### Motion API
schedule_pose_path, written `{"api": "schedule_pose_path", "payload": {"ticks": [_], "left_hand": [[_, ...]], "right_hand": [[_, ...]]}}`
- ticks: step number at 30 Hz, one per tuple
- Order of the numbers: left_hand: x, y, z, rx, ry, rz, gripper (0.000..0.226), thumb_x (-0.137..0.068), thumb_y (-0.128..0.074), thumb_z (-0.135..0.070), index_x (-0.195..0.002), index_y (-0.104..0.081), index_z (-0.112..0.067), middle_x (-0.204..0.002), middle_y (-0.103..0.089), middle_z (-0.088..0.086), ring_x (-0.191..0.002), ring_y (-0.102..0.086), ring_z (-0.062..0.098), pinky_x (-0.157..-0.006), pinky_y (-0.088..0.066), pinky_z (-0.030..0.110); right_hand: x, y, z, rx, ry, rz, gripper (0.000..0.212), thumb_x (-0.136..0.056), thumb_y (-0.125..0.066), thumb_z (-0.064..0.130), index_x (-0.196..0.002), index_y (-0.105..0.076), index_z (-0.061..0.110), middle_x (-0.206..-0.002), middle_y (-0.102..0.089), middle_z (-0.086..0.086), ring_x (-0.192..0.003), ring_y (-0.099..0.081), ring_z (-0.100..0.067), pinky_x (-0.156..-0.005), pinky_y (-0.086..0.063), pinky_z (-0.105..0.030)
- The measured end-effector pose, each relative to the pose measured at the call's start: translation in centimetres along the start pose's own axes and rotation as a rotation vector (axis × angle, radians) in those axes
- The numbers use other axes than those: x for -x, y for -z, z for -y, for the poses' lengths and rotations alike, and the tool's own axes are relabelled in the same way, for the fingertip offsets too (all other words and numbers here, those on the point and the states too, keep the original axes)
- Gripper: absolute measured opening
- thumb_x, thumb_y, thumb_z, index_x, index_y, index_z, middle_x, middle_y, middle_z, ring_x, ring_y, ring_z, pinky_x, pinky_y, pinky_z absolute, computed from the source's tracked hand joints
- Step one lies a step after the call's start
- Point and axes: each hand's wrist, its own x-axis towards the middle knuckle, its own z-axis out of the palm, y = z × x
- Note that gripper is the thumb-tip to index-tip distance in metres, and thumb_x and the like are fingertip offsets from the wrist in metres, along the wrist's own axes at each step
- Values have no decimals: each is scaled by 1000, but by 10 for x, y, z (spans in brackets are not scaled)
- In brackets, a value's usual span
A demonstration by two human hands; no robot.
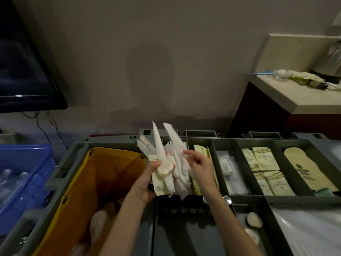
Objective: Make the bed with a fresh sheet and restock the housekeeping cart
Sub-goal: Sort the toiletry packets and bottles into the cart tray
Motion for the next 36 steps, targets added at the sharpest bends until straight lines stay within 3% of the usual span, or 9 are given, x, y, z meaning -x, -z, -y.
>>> {"api": "schedule_pose_path", "payload": {"ticks": [2,7,10,13,20,25,27,31,36], "left_hand": [[3,10,-5,41,7,2,46,-76,-61,-24,-121,-61,-15,-87,-70,14,-68,-68,25,-58,-55,36],[2,16,-11,6,8,53,41,-74,-58,-26,-114,-64,-18,-80,-71,12,-63,-68,22,-59,-55,35],[0,18,-12,-7,21,79,40,-76,-56,-25,-115,-63,-19,-82,-71,11,-64,-67,21,-58,-56,33],[-4,18,-12,-33,46,96,41,-78,-64,-22,-119,-62,-16,-87,-71,14,-69,-68,22,-60,-57,33],[-9,12,-2,-161,68,148,44,-71,-63,-24,-115,-67,-18,-101,-69,16,-81,-67,22,-80,-50,40],[-14,2,8,-182,79,217,52,-63,-72,-23,-115,-67,-17,-112,-68,17,-90,-69,25,-75,-56,39],[-17,-10,16,-191,95,252,62,-56,-76,-25,-116,-66,-16,-114,-67,18,-93,-68,26,-71,-57,37],[-29,-32,31,-97,137,280,78,-34,-93,-23,-108,-70,-13,-98,-70,17,-81,-69,25,-64,-58,37],[-46,-51,46,-65,155,281,75,-39,-93,-25,-110,-72,-16,-93,-68,13,-82,-68,22,-69,-55,39]], "right_hand": [[-4,-5,-4,43,-11,-46,24,-95,-52,10,-106,-67,24,-103,-61,20,-97,-58,3,-78,-50,-17],[-10,-18,-22,243,-39,-5,17,-93,-56,17,-105,-68,21,-110,-61,6,-99,-54,-1,-79,-43,-11],[1,-17,-18,160,20,-21,11,-92,-58,20,-97,-67,22,-106,-60,7,-96,-54,0,-73,-42,-5],[9,-17,-8,35,-4,93,12,-93,-56,25,-99,-66,24,-96,-66,8,-88,-60,1,-70,-47,-10],[1,-12,-2,63,-74,165,7,-90,-61,20,-95,-65,22,-91,-69,3,-86,-66,-8,-74,-54,-22],[6,14,1,99,-80,59,27,-89,-62,13,-113,-55,22,-84,-66,-4,-79,-66,-14,-63,-52,-19],[9,30,1,100,-71,10,28,-89,-62,11,-115,-55,18,-82,-67,-7,-76,-67,-16,-65,-56,-24],[3,74,-2,98,-78,-108,27,-90,-61,12,-115,-55,19,-87,-68,-4,-75,-67,-8,-62,-55,-22],[-16,145,-11,118,-104,-233,26,-90,-60,15,-115,-55,21,-94,-67,-1,-80,-68,-12,-65,-59,-32]]}}
